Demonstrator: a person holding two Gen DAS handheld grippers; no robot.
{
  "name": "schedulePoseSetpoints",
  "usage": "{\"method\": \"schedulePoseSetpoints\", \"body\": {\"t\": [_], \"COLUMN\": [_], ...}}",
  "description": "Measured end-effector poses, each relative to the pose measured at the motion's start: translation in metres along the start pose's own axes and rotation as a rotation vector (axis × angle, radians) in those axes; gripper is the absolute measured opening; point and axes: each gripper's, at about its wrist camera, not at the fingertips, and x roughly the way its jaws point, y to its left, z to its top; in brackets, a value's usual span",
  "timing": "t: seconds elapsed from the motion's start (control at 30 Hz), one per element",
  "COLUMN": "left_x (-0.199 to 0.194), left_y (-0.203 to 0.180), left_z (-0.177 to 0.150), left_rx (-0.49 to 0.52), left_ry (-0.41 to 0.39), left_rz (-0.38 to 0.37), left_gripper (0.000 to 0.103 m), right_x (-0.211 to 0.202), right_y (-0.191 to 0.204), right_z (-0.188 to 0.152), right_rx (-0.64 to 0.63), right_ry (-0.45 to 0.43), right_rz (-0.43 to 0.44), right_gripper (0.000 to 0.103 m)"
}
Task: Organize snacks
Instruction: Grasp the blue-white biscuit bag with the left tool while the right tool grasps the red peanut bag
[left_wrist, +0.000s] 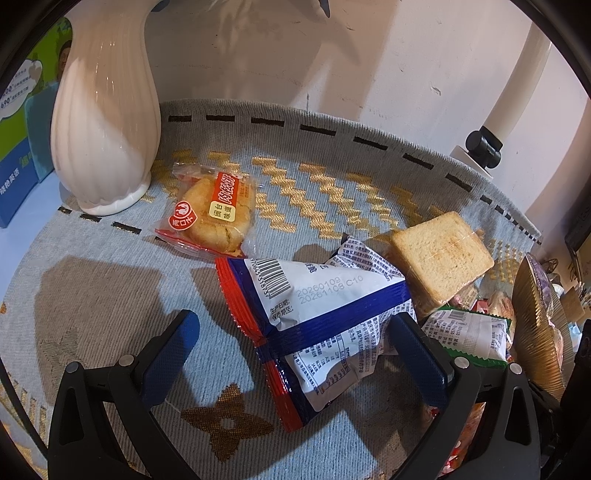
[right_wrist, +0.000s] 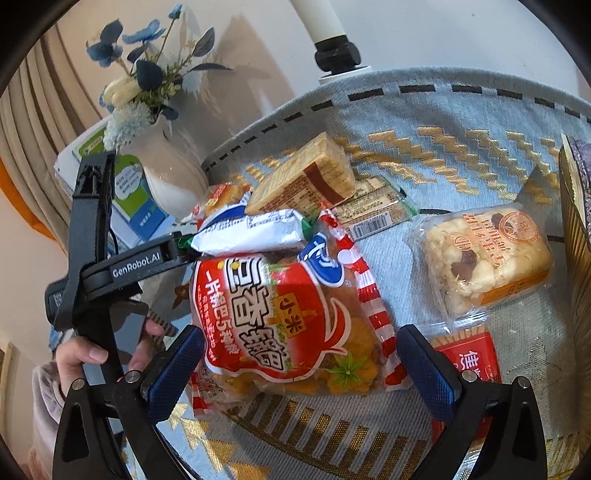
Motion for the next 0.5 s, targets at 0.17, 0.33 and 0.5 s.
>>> {"method": "schedulePoseSetpoints", "body": {"t": [0.17, 0.33, 0.5], "left_x": [0.004, -0.005, -0.021], "left_y": [0.003, -0.003, -0.003], "left_z": [0.006, 0.003, -0.001], "left_rx": [-0.026, -0.014, -0.016], "left_ry": [-0.013, -0.052, -0.128], "left_rz": [-0.015, -0.071, -0.062], "left_gripper": [0.103, 0.054, 0.051], "right_x": [0.0, -0.008, -0.015], "right_y": [-0.005, -0.003, -0.002], "right_z": [0.003, -0.002, -0.006], "right_rx": [0.015, -0.022, -0.049], "right_ry": [0.005, -0.019, -0.028], "right_rz": [0.008, 0.081, 0.107], "right_gripper": [0.103, 0.08, 0.078]}}
